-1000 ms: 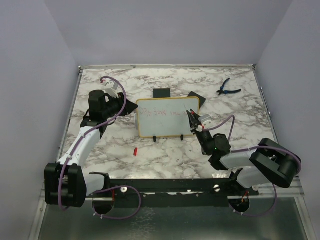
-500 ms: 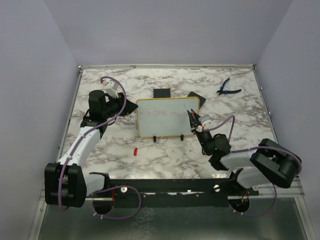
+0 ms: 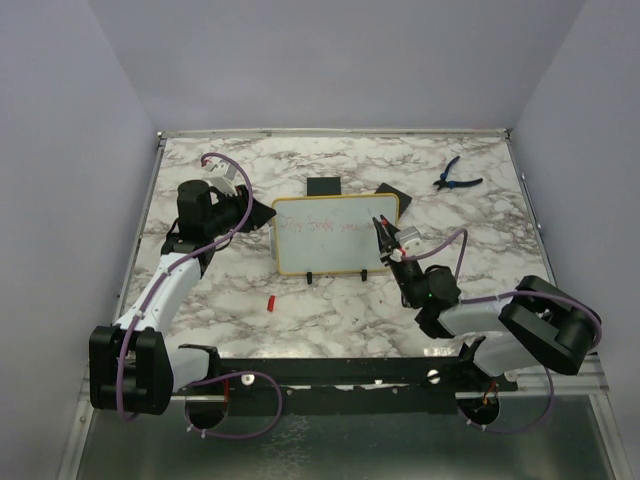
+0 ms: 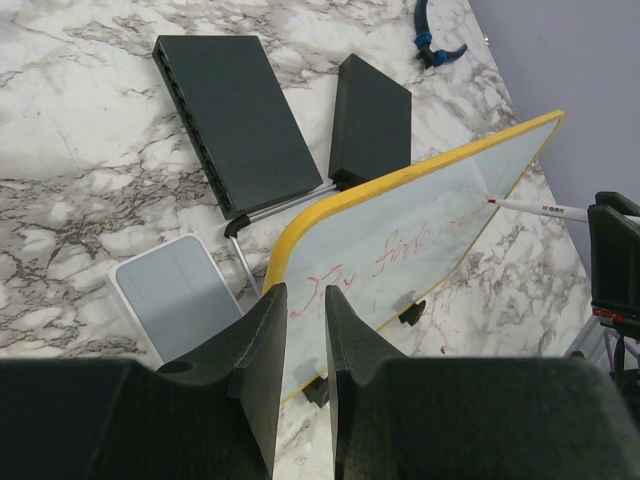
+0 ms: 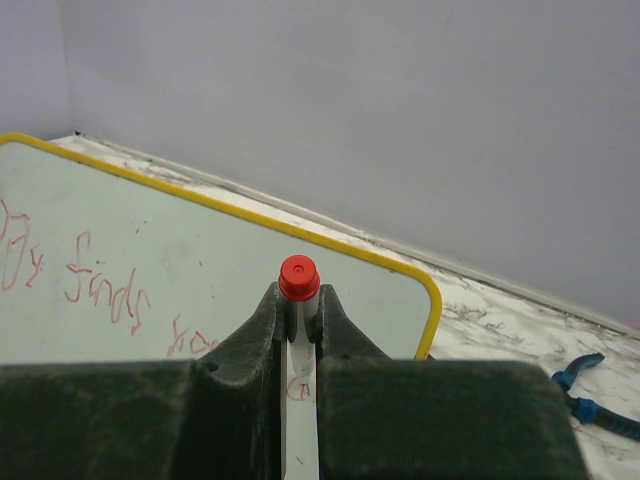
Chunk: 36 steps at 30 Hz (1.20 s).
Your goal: Write a sentence on the whiteboard
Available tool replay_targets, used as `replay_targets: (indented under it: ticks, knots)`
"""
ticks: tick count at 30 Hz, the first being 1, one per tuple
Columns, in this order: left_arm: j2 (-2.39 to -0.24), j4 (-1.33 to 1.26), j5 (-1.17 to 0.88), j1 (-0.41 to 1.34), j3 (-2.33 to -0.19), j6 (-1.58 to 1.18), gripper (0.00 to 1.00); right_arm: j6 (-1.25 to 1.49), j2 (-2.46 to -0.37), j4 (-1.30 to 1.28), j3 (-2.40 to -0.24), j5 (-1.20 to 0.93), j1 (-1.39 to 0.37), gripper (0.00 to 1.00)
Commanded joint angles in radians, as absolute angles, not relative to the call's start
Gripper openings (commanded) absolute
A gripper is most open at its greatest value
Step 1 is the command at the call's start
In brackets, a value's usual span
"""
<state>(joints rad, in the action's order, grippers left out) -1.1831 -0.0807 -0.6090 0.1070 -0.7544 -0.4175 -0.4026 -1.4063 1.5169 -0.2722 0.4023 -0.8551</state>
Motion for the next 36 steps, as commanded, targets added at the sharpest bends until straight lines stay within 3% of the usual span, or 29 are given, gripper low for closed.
replay_targets:
  ticks: [1,12,23,36]
  knots:
    - [-1.171,-0.092,-0.61,0.113,-0.744,-0.398,0.23,-0.422,-1.42,1.56,-0.293,0.389,-0.85,0.01]
    - [-1.173,-0.093,-0.609,0.113,-0.744,-0.399,0.23,-0.385,-1.38,1.503,-0.262,0.333,-0.85,0.01]
    - [-1.173,-0.092,-0.61,0.113,-0.745,-0.4,0.23,-0.334,-1.201,1.348,-0.228,0.298,-0.857,0.01]
    - [-1.169,-0.093,-0.611,0.113,-0.742,-0.402,0.23,-0.369,-1.294,1.424,-0.25,0.401,-0.856,0.01]
